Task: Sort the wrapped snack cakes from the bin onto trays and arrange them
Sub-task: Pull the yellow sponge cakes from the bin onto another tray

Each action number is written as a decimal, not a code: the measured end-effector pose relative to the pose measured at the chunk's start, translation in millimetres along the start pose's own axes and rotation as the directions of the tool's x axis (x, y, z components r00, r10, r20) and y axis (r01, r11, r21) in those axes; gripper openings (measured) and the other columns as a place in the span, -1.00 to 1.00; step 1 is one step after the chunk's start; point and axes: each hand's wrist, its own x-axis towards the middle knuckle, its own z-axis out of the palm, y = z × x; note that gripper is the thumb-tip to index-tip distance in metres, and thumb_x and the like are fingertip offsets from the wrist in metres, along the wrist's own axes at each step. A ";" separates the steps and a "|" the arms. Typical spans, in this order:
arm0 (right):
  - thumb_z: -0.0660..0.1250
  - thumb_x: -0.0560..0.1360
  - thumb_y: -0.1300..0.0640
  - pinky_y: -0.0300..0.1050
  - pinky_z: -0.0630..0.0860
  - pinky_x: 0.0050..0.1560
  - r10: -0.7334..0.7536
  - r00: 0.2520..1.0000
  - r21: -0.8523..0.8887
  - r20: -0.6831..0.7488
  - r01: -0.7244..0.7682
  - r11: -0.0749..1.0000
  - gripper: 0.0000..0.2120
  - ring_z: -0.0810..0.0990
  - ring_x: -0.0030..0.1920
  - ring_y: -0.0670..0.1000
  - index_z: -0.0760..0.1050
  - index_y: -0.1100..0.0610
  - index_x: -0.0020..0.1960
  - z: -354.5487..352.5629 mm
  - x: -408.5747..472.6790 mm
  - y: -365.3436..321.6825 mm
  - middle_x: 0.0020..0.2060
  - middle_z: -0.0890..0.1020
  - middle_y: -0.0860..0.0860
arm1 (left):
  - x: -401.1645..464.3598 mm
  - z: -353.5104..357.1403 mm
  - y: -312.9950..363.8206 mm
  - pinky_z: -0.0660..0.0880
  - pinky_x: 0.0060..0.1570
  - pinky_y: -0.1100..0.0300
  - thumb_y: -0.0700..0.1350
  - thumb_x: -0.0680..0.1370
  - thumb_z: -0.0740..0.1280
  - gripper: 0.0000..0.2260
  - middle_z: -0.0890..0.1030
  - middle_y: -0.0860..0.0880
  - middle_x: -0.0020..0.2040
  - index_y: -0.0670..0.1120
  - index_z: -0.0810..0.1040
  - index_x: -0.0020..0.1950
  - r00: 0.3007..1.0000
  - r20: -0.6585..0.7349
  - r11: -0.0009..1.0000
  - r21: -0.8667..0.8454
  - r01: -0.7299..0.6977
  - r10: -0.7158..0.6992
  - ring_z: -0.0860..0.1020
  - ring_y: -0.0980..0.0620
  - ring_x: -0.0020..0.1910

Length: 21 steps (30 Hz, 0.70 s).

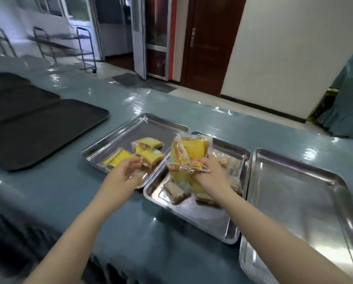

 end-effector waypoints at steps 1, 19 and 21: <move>0.37 0.40 0.25 -0.15 0.42 0.10 0.003 1.000 -0.009 0.001 -0.003 1.000 -0.72 0.44 0.19 0.07 0.62 -0.10 -0.05 12.2 12.5 -1.4 0.13 0.49 0.04 | 6.1 -12.3 -7.6 0.42 0.07 0.27 -0.25 0.51 0.33 -0.70 0.58 0.07 0.08 0.07 0.45 0.17 0.999 -0.035 1.000 -0.010 0.024 -0.025 0.54 0.11 0.11; 0.49 0.39 0.18 0.06 0.42 0.25 0.025 0.990 -0.421 -0.139 -0.082 0.903 -0.64 0.37 0.33 0.13 0.54 -0.05 0.14 190.5 261.4 19.4 0.41 0.19 -0.03 | 177.8 -126.9 -107.6 0.39 0.04 0.39 -0.26 0.53 0.29 -0.74 0.59 0.02 0.09 -0.04 0.47 0.20 0.979 -0.019 0.979 0.035 0.201 -0.201 0.53 0.12 0.10; 0.45 0.43 0.10 0.19 0.24 0.41 -0.003 1.000 -0.505 -0.016 -0.005 0.863 -0.61 0.19 0.46 0.22 0.51 -0.11 0.22 198.8 271.4 26.6 0.50 0.10 0.05 | 191.8 -125.4 -111.5 0.40 0.09 0.34 -0.24 0.54 0.29 -0.73 0.59 0.04 0.10 -0.03 0.48 0.21 0.979 -0.006 0.978 0.037 0.204 -0.204 0.53 0.13 0.11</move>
